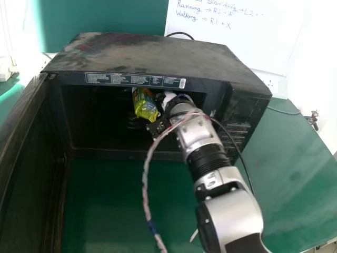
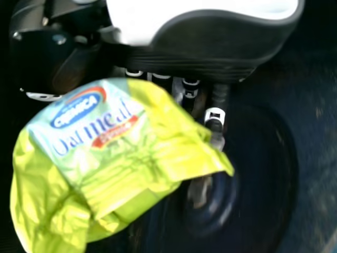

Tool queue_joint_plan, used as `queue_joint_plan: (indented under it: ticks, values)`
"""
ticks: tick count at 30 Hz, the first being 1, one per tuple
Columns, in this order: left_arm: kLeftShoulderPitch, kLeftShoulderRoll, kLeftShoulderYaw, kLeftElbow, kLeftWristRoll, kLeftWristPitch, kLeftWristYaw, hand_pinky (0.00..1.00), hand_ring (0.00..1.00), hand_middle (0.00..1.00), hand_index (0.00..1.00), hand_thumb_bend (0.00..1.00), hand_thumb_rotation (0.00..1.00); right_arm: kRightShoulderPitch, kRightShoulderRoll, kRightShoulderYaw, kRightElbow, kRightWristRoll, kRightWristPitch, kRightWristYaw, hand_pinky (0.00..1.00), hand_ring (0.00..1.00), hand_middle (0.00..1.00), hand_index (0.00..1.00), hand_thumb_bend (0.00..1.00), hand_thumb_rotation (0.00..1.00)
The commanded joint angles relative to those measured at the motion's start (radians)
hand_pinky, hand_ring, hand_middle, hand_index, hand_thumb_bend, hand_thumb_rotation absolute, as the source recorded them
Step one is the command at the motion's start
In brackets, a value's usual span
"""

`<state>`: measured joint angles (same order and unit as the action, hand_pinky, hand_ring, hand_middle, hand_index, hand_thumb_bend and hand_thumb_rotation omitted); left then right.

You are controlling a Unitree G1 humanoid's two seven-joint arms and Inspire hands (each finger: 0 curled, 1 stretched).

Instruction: Put biscuit inside oven

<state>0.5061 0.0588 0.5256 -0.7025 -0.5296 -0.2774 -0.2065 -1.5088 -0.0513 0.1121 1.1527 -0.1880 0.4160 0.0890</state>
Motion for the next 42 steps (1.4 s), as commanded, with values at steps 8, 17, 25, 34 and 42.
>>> queue_joint_plan:
  ticks: [8, 17, 25, 34, 42]
  values:
    - [0.014, 0.005, -0.001, -0.006, -0.004, -0.014, -0.007, 0.99, 0.93, 0.93, 0.89, 0.95, 0.95, 0.039, 0.017, 0.115, -0.075, -0.125, -0.065, -0.071, 0.43, 0.62, 0.71, 0.65, 1.00, 0.26]
    - [0.011, 0.001, 0.000, -0.005, 0.000, -0.012, -0.001, 0.98, 0.93, 0.92, 0.88, 0.95, 0.95, 0.104, 0.005, 0.133, -0.157, -0.152, -0.116, -0.083, 0.52, 0.71, 0.75, 0.71, 1.00, 0.47]
    - [0.009, 0.007, 0.003, 0.003, -0.007, -0.014, -0.006, 0.98, 0.93, 0.92, 0.89, 0.95, 0.95, 0.170, -0.005, 0.148, -0.270, -0.188, -0.094, -0.106, 0.49, 0.67, 0.73, 0.71, 1.00, 0.60]
    - [0.000, 0.015, 0.008, 0.014, -0.012, -0.014, -0.009, 0.99, 0.93, 0.93, 0.89, 0.95, 0.95, 0.248, -0.048, 0.168, -0.401, -0.228, -0.095, -0.074, 0.41, 0.57, 0.64, 0.73, 1.00, 0.66]
    - [0.003, 0.017, 0.010, 0.014, -0.006, -0.018, -0.008, 0.99, 0.93, 0.92, 0.89, 0.95, 0.96, 0.387, -0.083, 0.208, -0.558, -0.282, -0.133, -0.074, 0.38, 0.50, 0.58, 0.76, 0.98, 0.73]
